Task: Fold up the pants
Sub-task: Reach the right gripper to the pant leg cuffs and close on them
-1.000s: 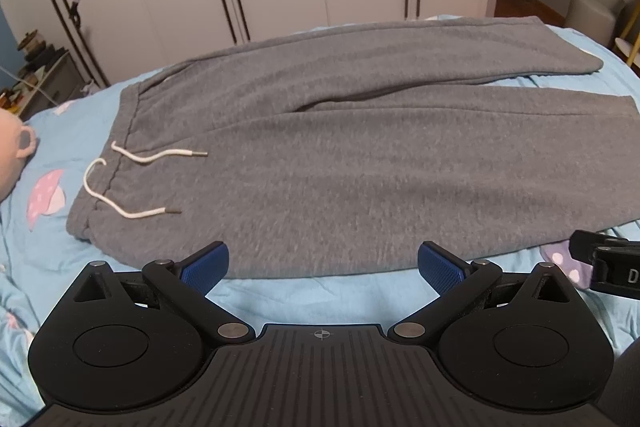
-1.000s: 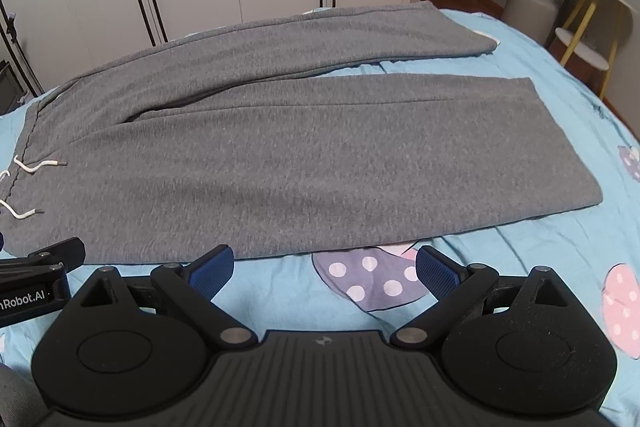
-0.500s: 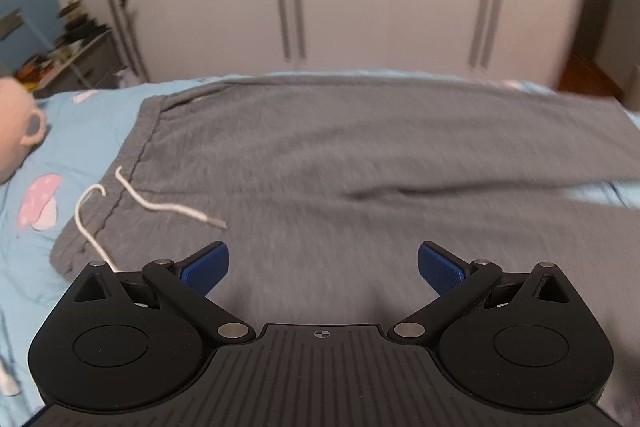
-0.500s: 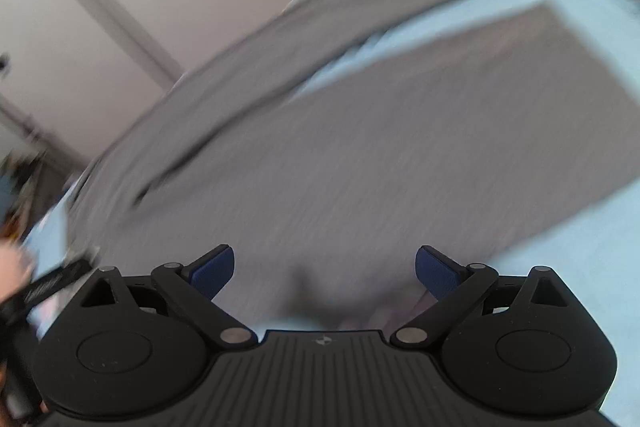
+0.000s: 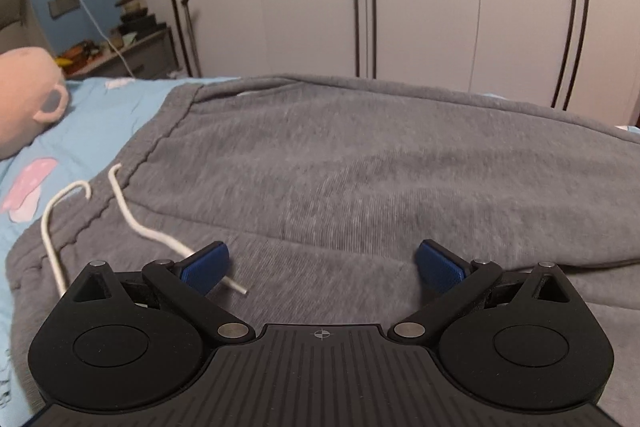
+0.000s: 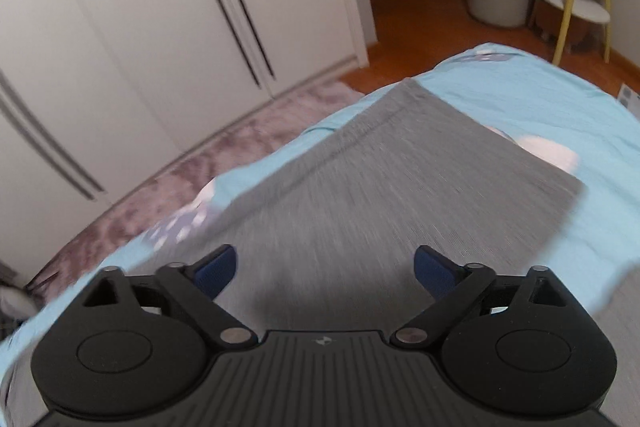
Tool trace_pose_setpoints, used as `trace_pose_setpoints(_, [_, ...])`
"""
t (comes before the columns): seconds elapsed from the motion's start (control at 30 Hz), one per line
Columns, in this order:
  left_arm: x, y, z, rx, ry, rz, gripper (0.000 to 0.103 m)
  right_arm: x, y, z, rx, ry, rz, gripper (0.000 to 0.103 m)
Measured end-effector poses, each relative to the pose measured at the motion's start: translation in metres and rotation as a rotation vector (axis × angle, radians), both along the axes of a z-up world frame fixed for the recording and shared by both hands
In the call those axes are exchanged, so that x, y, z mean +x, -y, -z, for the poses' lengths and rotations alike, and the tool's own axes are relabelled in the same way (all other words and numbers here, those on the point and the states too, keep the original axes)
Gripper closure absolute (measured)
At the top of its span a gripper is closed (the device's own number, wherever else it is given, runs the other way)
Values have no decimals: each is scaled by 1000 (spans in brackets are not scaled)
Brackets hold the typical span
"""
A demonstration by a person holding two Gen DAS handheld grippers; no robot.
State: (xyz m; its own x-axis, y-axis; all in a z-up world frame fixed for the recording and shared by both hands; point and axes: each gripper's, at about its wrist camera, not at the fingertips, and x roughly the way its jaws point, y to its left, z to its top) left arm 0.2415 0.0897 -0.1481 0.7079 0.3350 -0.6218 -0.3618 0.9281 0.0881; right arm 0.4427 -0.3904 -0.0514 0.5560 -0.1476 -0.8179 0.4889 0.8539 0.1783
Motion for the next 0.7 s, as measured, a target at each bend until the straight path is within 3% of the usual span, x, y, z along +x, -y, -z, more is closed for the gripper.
trace_pose_setpoints(0.17, [2,-8,14,-17,65,4,0,84,13,27,-38,-49,130,14])
trace_pose_setpoints(0.27, [4,-19,22,-95,88,-17,0,107,23,43,-63,-83,196,14])
trace_pose_setpoints(0.4, [3,-17,24,-87,105,-19,0,126,37,71,-76,-155,277,17])
trace_pose_setpoints(0.47, [3,-17,24,-89,108,-19,0,126,37,79,-127,-168,304,26])
trace_pose_setpoints(0.5, [2,-18,25,-90,109,-19,0,124,35,79,-166,-155,306,42])
trace_pose_setpoints(0.53, [2,-18,25,-92,111,-18,0,122,33,78,-200,-148,299,71])
trace_pose_setpoints(0.6, [2,-19,25,-94,111,-18,0,112,37,74,-175,-98,286,96])
trace_pose_setpoints(0.7, [2,-21,24,-100,110,-15,0,79,54,58,-48,18,300,98])
